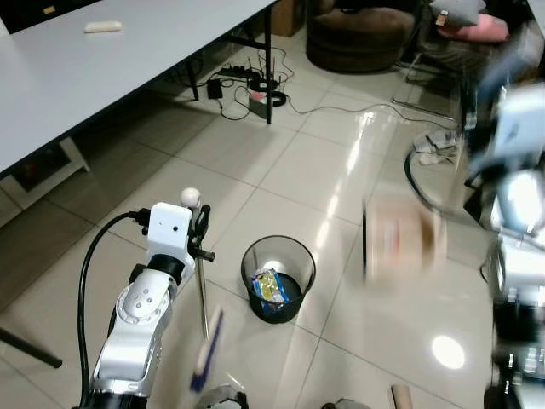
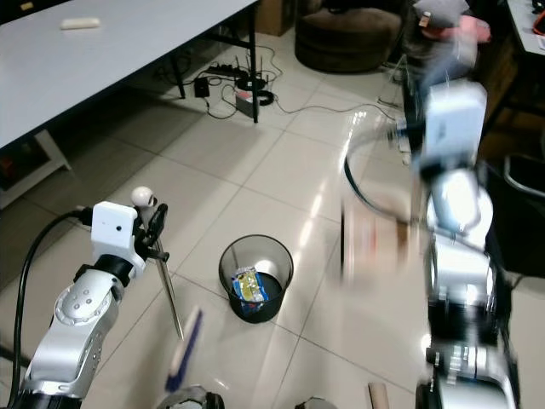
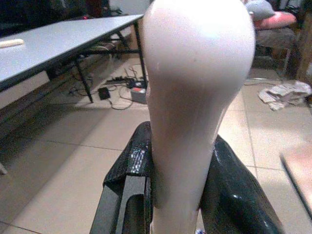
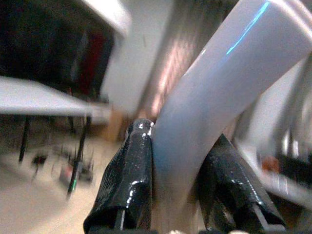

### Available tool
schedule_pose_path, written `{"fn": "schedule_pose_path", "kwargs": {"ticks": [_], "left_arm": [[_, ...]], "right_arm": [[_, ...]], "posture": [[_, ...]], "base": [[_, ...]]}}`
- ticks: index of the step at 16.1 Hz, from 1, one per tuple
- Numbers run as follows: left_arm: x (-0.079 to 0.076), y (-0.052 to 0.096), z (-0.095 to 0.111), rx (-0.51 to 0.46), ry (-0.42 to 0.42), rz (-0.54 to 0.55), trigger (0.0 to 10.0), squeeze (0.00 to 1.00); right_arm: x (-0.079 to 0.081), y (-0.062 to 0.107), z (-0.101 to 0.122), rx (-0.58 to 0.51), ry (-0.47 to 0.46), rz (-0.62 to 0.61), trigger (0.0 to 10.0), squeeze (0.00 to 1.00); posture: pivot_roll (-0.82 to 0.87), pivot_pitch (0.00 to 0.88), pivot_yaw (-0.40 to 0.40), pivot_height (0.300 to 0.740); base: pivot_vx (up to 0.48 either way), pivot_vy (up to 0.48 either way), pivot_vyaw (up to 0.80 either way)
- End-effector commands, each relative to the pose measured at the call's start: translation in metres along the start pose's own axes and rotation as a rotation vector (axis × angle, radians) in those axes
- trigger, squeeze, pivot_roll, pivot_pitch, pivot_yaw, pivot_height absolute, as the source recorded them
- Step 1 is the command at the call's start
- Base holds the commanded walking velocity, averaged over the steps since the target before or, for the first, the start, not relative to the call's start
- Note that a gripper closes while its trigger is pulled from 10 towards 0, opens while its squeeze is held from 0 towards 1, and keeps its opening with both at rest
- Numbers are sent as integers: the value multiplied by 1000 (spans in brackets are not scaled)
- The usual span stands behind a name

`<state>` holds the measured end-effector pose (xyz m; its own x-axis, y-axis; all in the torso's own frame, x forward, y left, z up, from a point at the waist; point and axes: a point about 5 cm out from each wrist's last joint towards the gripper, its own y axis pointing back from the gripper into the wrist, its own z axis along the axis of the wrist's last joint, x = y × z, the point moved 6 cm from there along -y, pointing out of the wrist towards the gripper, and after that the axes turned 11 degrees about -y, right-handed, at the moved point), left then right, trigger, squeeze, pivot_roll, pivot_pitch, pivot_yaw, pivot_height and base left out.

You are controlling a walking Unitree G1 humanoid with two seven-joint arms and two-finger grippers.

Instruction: Sweep floor

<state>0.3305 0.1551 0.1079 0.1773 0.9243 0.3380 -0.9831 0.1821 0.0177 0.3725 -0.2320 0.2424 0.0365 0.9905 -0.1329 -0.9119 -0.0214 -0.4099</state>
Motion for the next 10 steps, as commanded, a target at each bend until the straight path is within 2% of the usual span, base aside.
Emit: {"fn": "schedule_pose_path", "kwargs": {"ticks": [1,5,10], "left_arm": [[-5,-1,6,-18,-19,-21,10000,0],[-10,-5,9,-24,-18,-34,10000,0],[-11,-8,10,-26,-20,-38,10000,0]], "right_arm": [[0,3,11,-33,-35,-23,10000,0],[2,24,-9,47,11,-76,10000,0],[3,46,-42,183,-67,-132,10000,0]], "posture": [[-13,60,37,740],[-16,68,37,740],[-11,71,39,740]], "base": [[-300,0,0],[-279,0,0],[-253,0,0]]}}
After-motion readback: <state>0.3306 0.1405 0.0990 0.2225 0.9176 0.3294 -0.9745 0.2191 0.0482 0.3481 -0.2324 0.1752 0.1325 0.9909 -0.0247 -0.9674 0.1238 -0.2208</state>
